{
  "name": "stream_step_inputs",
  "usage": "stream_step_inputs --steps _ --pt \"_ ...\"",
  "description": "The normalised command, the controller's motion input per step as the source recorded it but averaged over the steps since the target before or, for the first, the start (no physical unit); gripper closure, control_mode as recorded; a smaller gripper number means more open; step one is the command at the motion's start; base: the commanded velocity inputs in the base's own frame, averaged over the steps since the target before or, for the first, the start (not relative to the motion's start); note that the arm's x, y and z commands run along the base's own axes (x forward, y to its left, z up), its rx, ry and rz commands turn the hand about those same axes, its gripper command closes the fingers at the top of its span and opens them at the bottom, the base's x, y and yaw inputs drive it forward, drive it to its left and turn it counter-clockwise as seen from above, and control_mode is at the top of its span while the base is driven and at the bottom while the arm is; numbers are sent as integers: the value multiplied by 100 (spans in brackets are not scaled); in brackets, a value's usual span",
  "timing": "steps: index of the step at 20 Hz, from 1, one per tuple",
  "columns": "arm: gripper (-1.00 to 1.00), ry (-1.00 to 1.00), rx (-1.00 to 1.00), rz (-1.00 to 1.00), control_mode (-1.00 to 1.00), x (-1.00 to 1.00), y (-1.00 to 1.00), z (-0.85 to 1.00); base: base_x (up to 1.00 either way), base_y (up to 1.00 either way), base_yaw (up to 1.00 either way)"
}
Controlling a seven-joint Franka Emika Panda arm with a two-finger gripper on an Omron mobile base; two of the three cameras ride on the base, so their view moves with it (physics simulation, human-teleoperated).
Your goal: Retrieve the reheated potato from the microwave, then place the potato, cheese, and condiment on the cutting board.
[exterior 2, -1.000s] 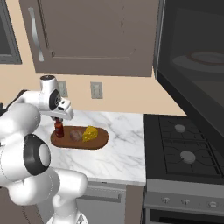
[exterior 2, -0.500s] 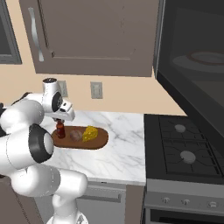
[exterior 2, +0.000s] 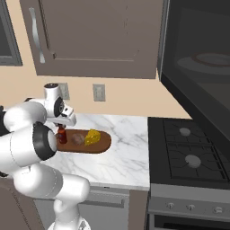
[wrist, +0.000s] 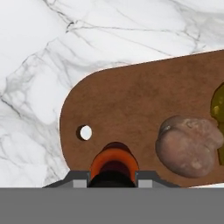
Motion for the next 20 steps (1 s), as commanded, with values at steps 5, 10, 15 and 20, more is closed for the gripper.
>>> stream_step_inputs --steps 5,10,15,20 --pt "-100 0 0 0 -100 7 6 -11 0 0 0" --pt "-100 0 0 0 -100 5 0 -1 0 0 0" --pt "-100 -3 0 0 -100 0 0 1 0 0 0" --pt "-100 -6 0 0 -100 -1 0 19 0 0 0"
